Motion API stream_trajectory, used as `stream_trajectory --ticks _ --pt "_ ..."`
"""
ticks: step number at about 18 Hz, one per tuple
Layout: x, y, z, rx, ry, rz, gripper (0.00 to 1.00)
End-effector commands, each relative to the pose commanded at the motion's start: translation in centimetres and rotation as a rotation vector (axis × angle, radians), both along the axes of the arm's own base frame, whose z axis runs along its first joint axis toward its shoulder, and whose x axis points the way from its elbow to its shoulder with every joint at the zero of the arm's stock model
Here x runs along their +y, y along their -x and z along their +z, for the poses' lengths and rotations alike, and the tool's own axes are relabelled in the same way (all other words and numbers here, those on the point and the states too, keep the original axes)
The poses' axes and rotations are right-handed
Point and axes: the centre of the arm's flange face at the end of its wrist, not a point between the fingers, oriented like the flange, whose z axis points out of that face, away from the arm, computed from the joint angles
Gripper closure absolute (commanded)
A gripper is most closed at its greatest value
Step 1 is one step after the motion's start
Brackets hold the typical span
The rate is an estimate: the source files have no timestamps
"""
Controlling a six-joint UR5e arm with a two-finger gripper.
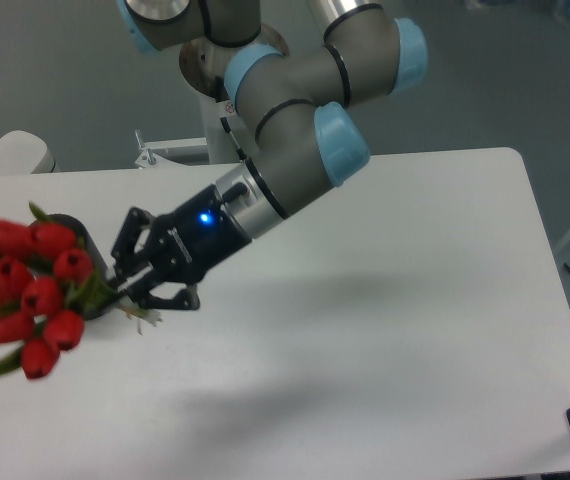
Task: Insert the flowers into the vase
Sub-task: 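Carry the tulips over the black vase, stems pointing into its opening, then lower the tulip stems down into the black vase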
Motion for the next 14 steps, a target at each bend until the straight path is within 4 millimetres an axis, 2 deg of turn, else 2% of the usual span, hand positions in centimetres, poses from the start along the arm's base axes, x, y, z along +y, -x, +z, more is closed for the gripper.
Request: stream_trajectory --ticks 4,6,8,14 --pt "-2.0 -2.3 0.3 -0.037 -0.022 -0.004 1.0" --pt "-2.0 -2.7 0.7 -0.041 -0.025 -0.006 1.0" --pt "-1.9 -4.1 1.6 -0.048 -0.044 -0.027 1.0" --pt "-2.5 -7.2 1.1 -0.059 -0.035 -0.06 1.0"
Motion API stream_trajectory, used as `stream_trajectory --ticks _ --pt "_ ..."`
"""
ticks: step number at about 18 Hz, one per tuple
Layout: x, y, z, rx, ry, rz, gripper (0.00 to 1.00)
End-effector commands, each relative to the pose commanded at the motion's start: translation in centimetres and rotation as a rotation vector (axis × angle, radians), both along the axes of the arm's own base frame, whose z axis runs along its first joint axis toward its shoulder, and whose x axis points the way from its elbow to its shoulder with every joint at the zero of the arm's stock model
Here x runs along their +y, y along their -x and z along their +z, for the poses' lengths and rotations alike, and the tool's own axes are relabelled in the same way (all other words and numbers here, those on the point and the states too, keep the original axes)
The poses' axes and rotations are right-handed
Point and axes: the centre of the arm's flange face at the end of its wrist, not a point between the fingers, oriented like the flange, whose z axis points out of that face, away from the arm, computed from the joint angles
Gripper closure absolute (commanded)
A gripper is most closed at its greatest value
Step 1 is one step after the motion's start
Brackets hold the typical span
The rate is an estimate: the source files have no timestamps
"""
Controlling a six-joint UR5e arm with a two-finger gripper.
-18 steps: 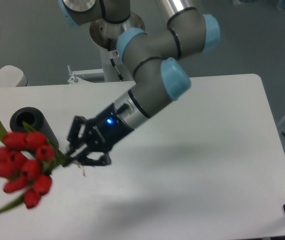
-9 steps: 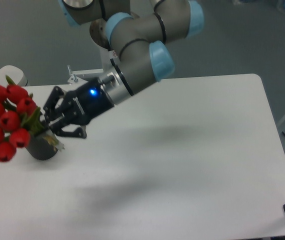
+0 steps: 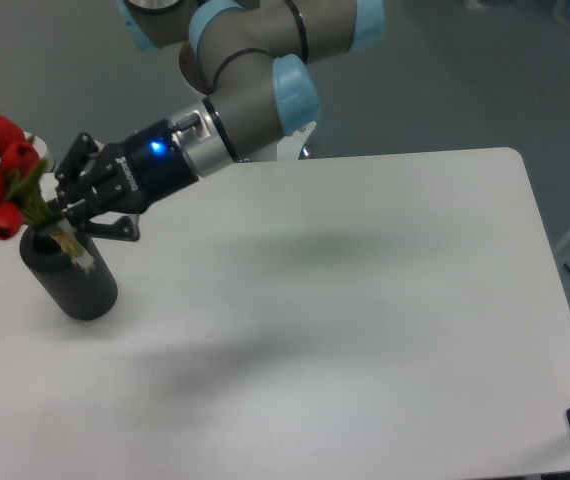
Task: Insert the flowers into the vase
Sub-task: 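Lower the tulip stems down into the black vase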
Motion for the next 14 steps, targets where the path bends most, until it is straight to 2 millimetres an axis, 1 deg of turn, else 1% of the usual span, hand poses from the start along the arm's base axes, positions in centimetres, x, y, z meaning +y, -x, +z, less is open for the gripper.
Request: stream_trajectory --ticks 2,5,7,8,12,14 --pt "0.3 -1.3 -0.5 -0.004 0.005 -0.024 0.99" --pt "-0.2 -2.1 -1.3 -0.011 0.014 -0.03 0.97" --pt "-0.2 -2.9 -2.4 -0.025 0.027 -0.043 0.96" --pt "-0.4 -3.2 -3.0 -0.036 0.034 -0.045 0.96" --pt "0.0 -3.7 -3.8 -0.036 0.015 -0.058 0.96" --pt "0.1 -3.9 -4.9 -0.024 0.001 -0.063 0.94"
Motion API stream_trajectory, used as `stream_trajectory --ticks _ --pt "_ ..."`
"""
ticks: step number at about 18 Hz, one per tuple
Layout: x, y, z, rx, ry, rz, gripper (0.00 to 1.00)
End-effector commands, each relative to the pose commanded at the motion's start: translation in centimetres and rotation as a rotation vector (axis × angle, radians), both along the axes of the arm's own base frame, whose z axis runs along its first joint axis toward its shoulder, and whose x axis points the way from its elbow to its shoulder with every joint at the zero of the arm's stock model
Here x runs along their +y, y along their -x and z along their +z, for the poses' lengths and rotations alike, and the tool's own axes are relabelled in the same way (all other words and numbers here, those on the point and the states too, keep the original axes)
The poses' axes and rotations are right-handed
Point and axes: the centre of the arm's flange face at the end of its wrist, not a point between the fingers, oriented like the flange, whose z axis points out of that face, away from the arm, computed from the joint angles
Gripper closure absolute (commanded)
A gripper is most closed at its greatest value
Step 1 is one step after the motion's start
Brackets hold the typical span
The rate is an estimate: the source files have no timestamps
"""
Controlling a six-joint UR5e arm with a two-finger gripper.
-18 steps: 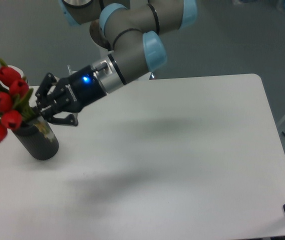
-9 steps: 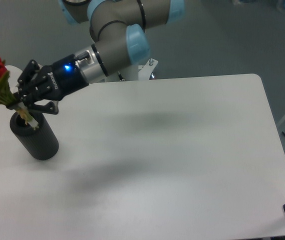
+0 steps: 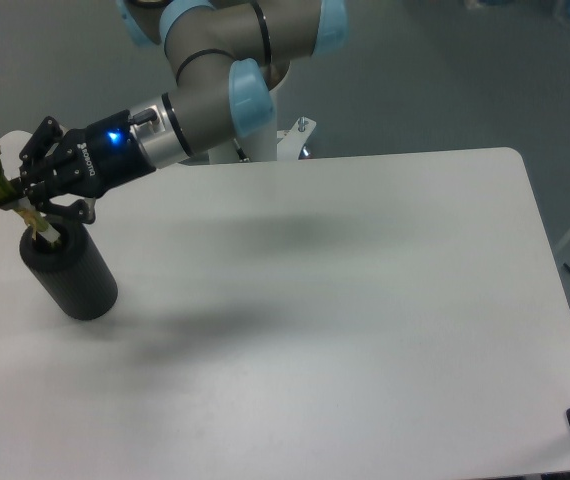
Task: Insert the flowers into the vase
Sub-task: 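Lower the tulip stems down into the black vase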
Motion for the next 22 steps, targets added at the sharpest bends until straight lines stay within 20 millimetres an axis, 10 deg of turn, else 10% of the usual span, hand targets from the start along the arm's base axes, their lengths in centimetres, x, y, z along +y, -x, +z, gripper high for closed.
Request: stream_trajectory --ticks 22 --pt "-1.3 -2.6 -10.8 0.09 -0.106 -0.091 0.56"
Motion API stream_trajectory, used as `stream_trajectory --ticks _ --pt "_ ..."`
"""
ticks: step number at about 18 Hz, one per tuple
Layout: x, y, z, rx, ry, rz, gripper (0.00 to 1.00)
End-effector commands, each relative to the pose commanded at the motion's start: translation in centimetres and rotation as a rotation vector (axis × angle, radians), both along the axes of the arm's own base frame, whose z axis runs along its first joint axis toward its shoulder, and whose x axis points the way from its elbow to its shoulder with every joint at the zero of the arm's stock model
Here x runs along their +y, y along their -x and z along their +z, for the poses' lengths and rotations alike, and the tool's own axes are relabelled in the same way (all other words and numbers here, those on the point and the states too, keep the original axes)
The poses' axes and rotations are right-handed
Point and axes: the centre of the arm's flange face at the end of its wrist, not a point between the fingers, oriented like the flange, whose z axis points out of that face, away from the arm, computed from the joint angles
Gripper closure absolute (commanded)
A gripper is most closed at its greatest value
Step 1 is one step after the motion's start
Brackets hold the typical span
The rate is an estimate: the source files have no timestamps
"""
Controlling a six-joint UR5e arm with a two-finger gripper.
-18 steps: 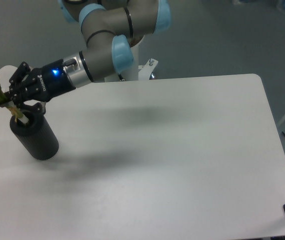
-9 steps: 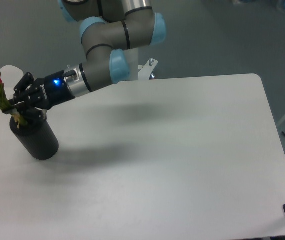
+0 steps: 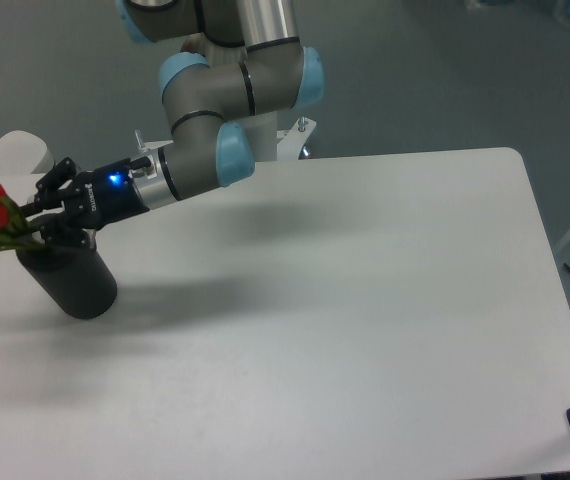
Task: Insert the flowers into the vase
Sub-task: 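Lower the tulip stems down into the black vase, then open the gripper to release the tulips and pull back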
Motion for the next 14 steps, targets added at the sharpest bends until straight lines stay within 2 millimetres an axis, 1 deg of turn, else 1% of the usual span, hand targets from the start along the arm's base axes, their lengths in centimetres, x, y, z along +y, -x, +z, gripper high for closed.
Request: stream_trajectory --ticks 3,6,8,9,10,12,14 --pt "-0.2 0.1 -0.6 0.004 -0.006 0.0 0.49" --pt "-0.5 0.1 -0.9 0.01 -0.013 0.001 0.49" --pt "-0.5 0.2 -1.0 0.01 -0.016 0.002 0.44" --pt "-0.6 0.3 -1.0 0.011 -0.014 0.005 0.38" --pt "-0.8 0.5 -1.2 0.01 -0.013 0.009 0.28" --pt "-1.3 1.4 -1.5 -0.001 -0.002 0.033 0.01" --pt "-1.8 2.0 -1.9 -0.01 0.008 0.051 0.0"
